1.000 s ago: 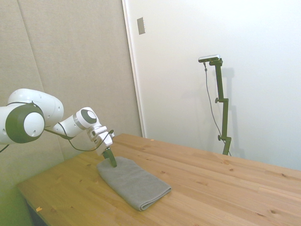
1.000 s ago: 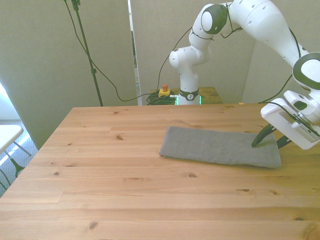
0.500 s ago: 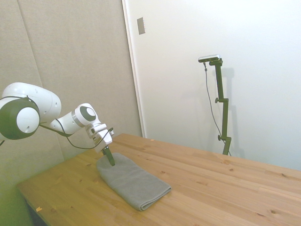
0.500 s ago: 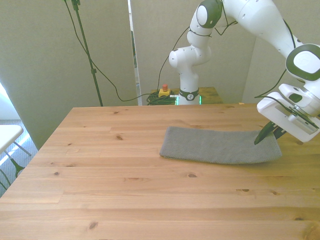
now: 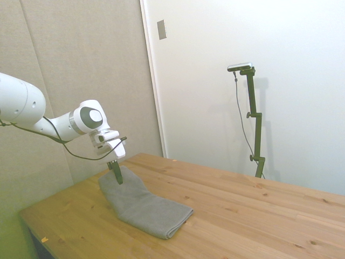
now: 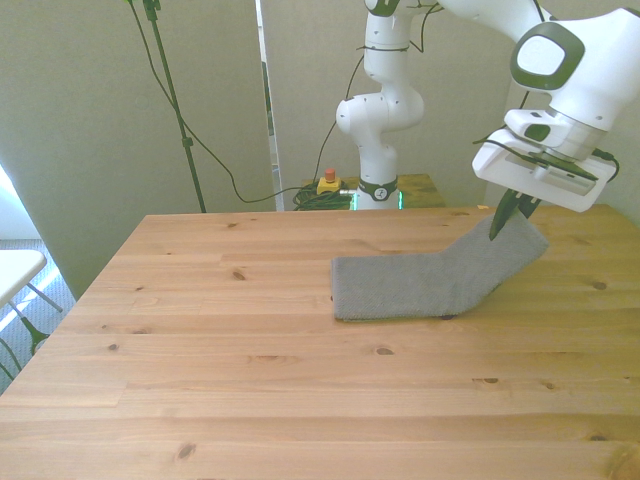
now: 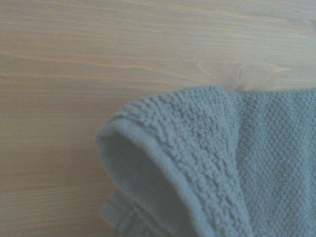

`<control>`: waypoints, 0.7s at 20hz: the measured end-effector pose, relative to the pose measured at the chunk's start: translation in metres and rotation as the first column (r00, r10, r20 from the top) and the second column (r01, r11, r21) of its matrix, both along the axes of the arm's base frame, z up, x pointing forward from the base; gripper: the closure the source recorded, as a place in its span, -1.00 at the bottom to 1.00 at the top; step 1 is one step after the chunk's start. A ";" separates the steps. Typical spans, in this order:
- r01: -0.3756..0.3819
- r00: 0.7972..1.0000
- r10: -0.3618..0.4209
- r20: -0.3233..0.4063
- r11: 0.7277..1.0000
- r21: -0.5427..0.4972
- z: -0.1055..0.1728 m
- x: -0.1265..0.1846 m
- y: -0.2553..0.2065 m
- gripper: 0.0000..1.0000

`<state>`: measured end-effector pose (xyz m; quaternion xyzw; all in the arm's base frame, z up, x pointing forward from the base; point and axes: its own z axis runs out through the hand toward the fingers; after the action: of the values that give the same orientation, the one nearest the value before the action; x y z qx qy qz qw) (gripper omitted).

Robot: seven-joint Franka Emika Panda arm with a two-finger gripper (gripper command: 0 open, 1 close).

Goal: Fold the towel

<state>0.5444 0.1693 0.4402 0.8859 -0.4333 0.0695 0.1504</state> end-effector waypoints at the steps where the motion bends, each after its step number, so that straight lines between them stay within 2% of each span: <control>1: 0.005 1.000 -0.005 0.001 1.000 0.011 0.005 -0.001 -0.010 1.00; 6: 0.021 1.000 -0.021 -0.004 0.995 0.094 0.028 -0.007 -0.080 1.00; 9: 0.055 0.998 -0.054 -0.011 0.991 0.125 0.035 -0.012 -0.136 1.00; 14: 0.103 0.995 -0.101 -0.024 0.981 0.162 0.019 -0.010 -0.205 1.00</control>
<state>0.5344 -0.0361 0.4597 0.8723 -0.4813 0.0192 0.0840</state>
